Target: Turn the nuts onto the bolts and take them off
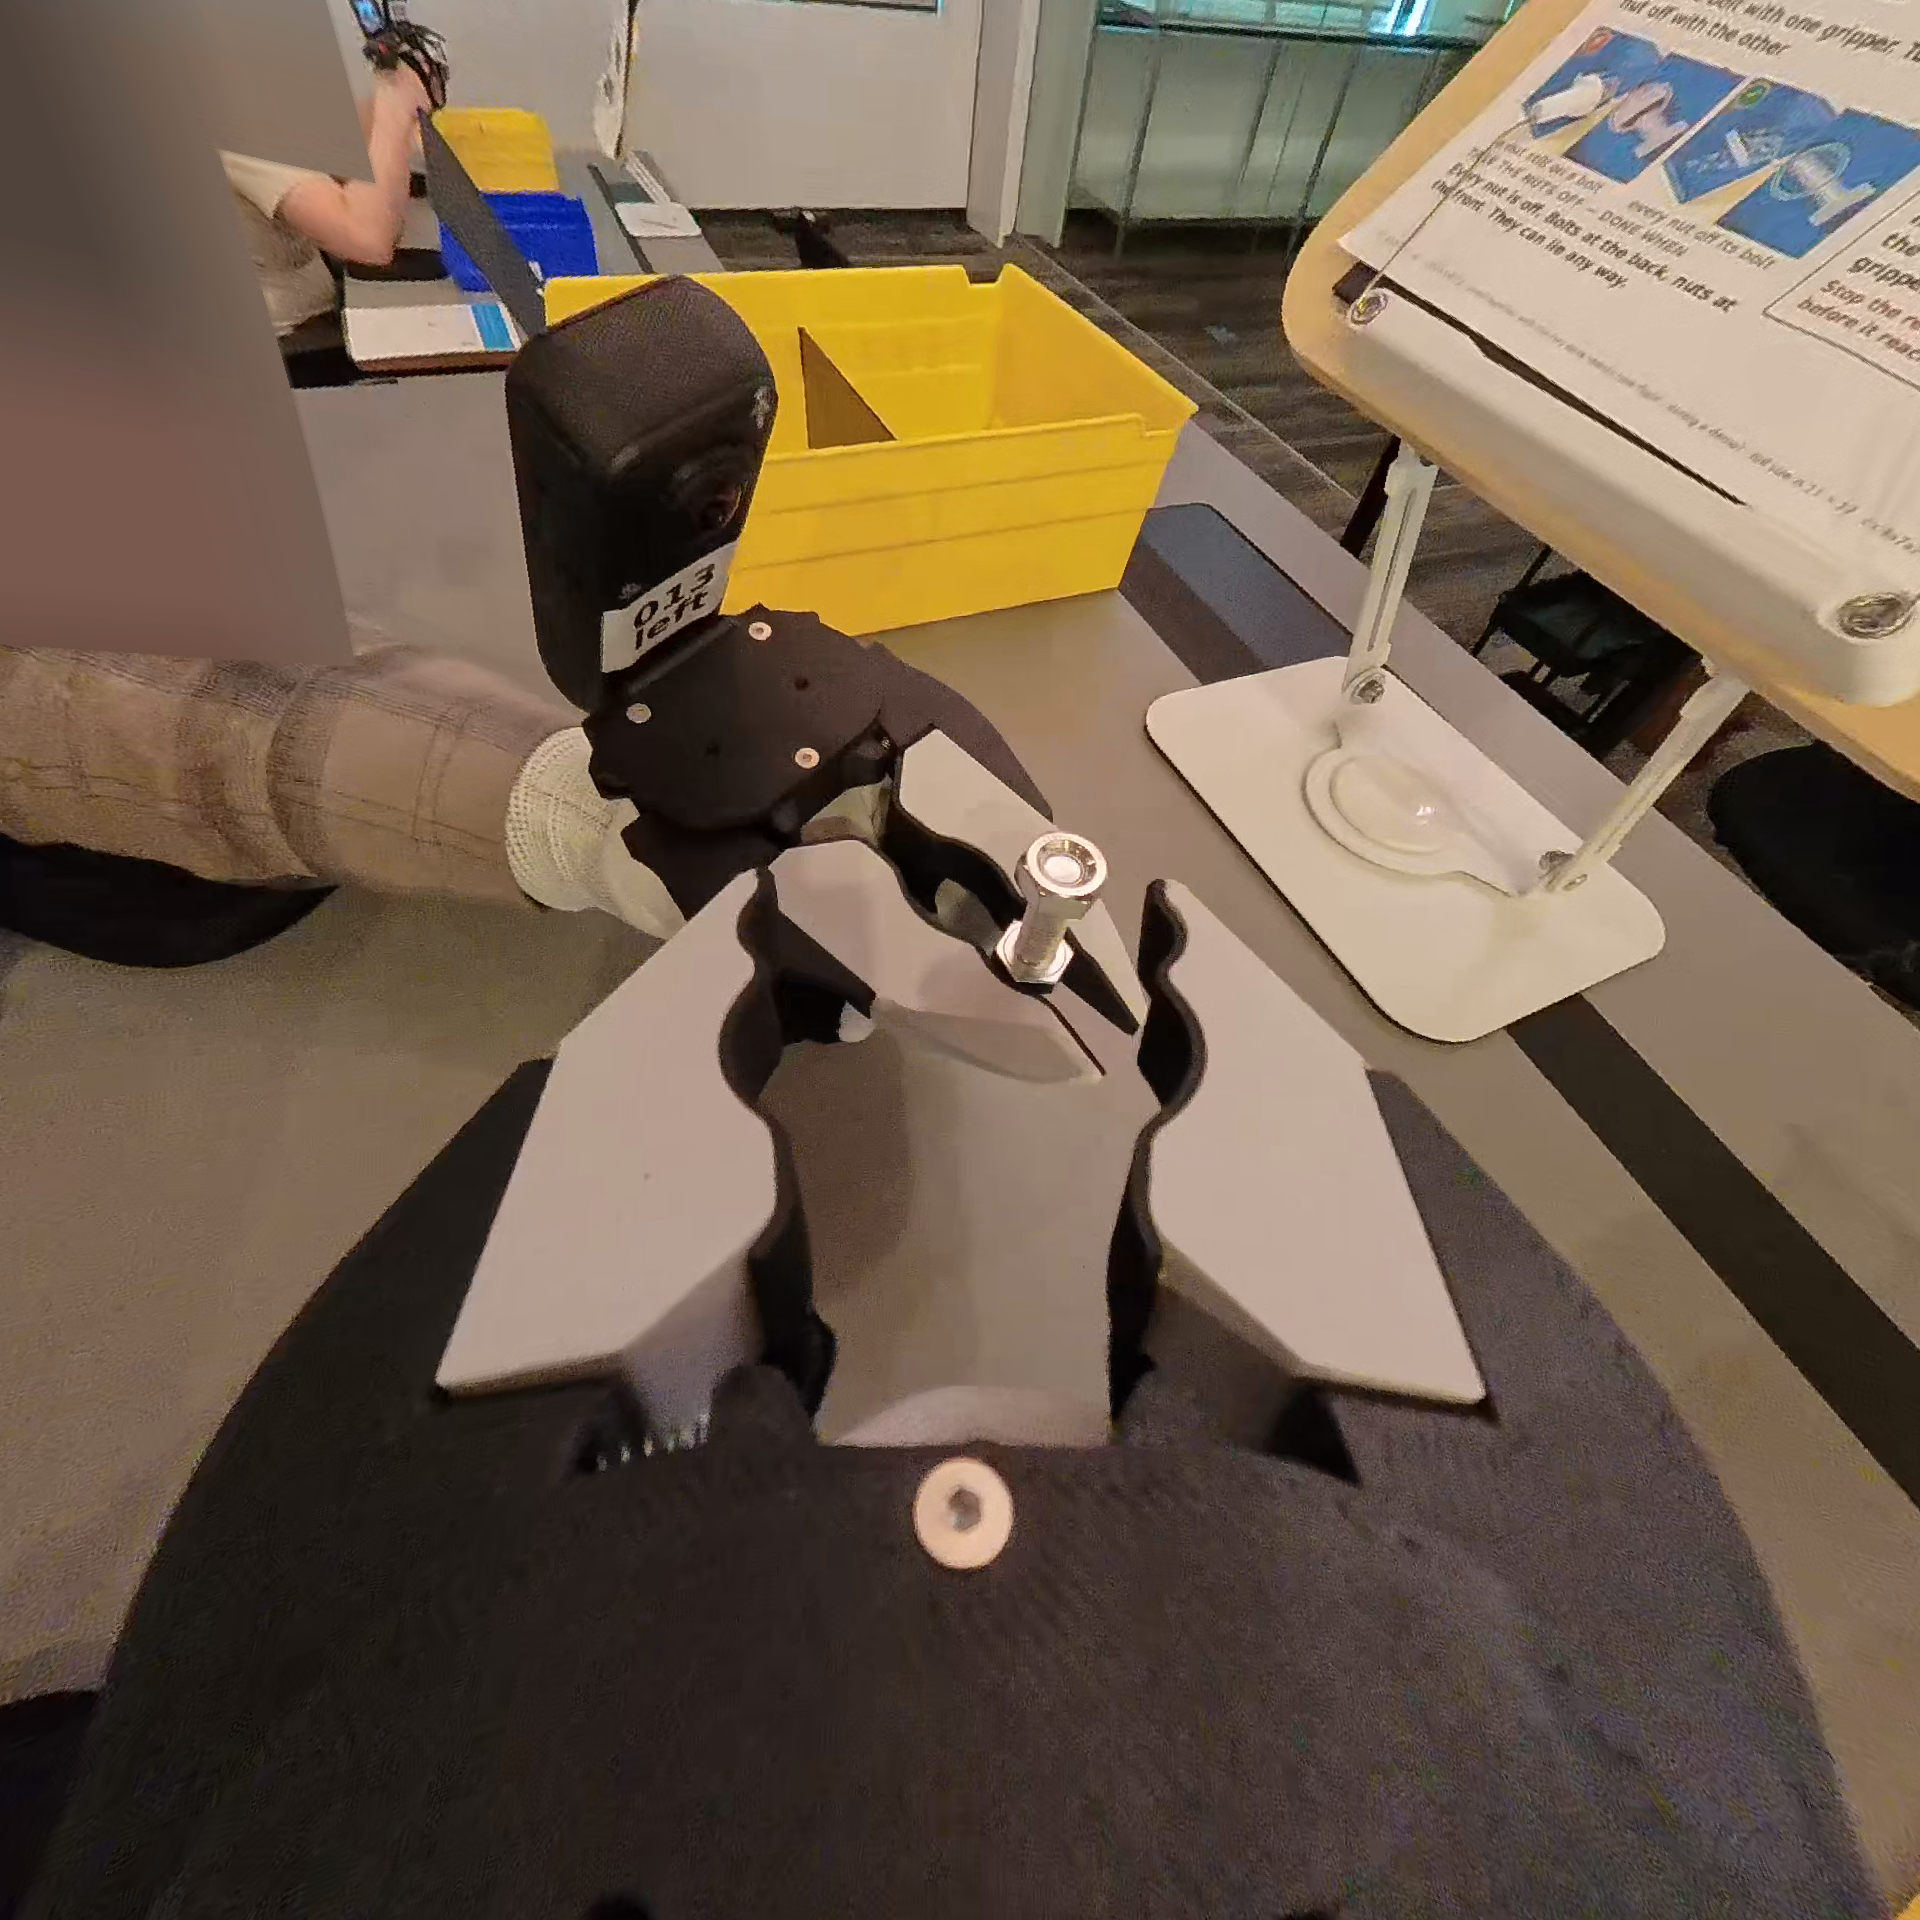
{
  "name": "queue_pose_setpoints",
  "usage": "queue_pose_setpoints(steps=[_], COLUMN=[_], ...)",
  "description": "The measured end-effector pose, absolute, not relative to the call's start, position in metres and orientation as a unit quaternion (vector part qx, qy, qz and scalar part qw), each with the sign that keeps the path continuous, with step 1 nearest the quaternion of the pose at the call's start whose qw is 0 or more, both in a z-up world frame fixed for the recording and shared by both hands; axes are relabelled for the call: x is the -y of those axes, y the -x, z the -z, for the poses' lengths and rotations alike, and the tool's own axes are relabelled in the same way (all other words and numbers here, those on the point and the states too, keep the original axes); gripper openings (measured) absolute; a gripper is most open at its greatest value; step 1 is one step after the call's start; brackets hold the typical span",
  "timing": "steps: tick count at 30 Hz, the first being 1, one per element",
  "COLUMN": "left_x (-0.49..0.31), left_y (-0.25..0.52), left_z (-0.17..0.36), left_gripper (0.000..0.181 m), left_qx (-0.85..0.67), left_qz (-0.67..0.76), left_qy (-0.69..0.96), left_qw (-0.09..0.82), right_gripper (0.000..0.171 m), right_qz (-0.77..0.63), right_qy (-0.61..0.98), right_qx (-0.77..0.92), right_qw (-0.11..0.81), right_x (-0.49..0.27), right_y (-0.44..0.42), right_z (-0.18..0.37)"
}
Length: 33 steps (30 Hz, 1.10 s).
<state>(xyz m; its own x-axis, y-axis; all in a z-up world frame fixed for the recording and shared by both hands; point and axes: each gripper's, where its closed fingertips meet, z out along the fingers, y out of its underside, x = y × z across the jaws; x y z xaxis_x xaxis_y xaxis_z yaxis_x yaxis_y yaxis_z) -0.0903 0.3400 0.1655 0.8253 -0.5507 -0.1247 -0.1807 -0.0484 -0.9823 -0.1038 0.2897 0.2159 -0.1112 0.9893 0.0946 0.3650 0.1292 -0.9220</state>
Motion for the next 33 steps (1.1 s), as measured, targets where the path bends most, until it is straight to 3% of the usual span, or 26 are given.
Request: queue_pose_setpoints(steps=[4,5,6,9,13,16,17,18,19,21,25,28,29,30,32,33], left_x=[-0.34,-0.34,-0.34,-0.34,-0.34,-0.34,-0.34,-0.34,-0.34,-0.34,-0.34,-0.34,-0.34,-0.34,-0.34,-0.34], left_y=[0.091,0.091,0.091,0.091,0.09,0.091,0.091,0.092,0.092,0.093,0.09,0.091,0.092,0.093,0.094,0.094], left_z=[-0.166,-0.165,-0.165,-0.166,-0.165,-0.165,-0.165,-0.165,-0.165,-0.165,-0.164,-0.164,-0.164,-0.163,-0.164,-0.165], left_gripper=[0.014,0.014,0.014,0.014,0.014,0.014,0.014,0.014,0.014,0.014,0.014,0.014,0.014,0.014,0.014,0.014], left_qx=[-0.257,-0.257,-0.257,-0.257,-0.258,-0.259,-0.258,-0.257,-0.256,-0.256,-0.26,-0.259,-0.258,-0.257,-0.255,-0.255], left_qz=[0.144,0.144,0.145,0.145,0.145,0.144,0.143,0.143,0.144,0.144,0.144,0.144,0.142,0.141,0.143,0.143], left_qy=[0.71,0.71,0.711,0.71,0.71,0.71,0.711,0.712,0.712,0.711,0.711,0.712,0.714,0.715,0.714,0.714], left_qw=[0.64,0.64,0.639,0.64,0.639,0.639,0.639,0.638,0.638,0.639,0.637,0.636,0.635,0.635,0.636,0.636], right_gripper=[0.064,0.025,0.007,0.026,0.071,0.07,0.049,0.003,0.003,0.015,0.067,0.076,0.049,0.001,0.0,0.008], right_qz=[-0.395,-0.427,-0.469,-0.46,-0.398,-0.4,-0.414,-0.457,-0.489,-0.465,-0.408,-0.401,-0.417,-0.454,-0.49,-0.478], right_qy=[0.525,0.495,0.463,0.49,0.528,0.523,0.509,0.472,0.455,0.484,0.525,0.523,0.506,0.467,0.453,0.47], right_qx=[0.649,0.668,0.676,0.647,0.636,0.644,0.655,0.675,0.669,0.647,0.632,0.641,0.66,0.687,0.671,0.659], right_qw=[0.384,0.355,0.328,0.36,0.397,0.389,0.375,0.336,0.327,0.363,0.397,0.393,0.367,0.322,0.323,0.34], right_x=[-0.279,-0.261,-0.243,-0.26,-0.284,-0.277,-0.269,-0.248,-0.239,-0.259,-0.284,-0.277,-0.265,-0.242,-0.236,-0.246], right_y=[0.104,0.1,0.095,0.097,0.104,0.105,0.103,0.096,0.093,0.096,0.1,0.104,0.102,0.094,0.09,0.093], right_z=[-0.209,-0.211,-0.218,-0.225,-0.214,-0.209,-0.209,-0.213,-0.221,-0.224,-0.214,-0.208,-0.205,-0.205,-0.218,-0.219])
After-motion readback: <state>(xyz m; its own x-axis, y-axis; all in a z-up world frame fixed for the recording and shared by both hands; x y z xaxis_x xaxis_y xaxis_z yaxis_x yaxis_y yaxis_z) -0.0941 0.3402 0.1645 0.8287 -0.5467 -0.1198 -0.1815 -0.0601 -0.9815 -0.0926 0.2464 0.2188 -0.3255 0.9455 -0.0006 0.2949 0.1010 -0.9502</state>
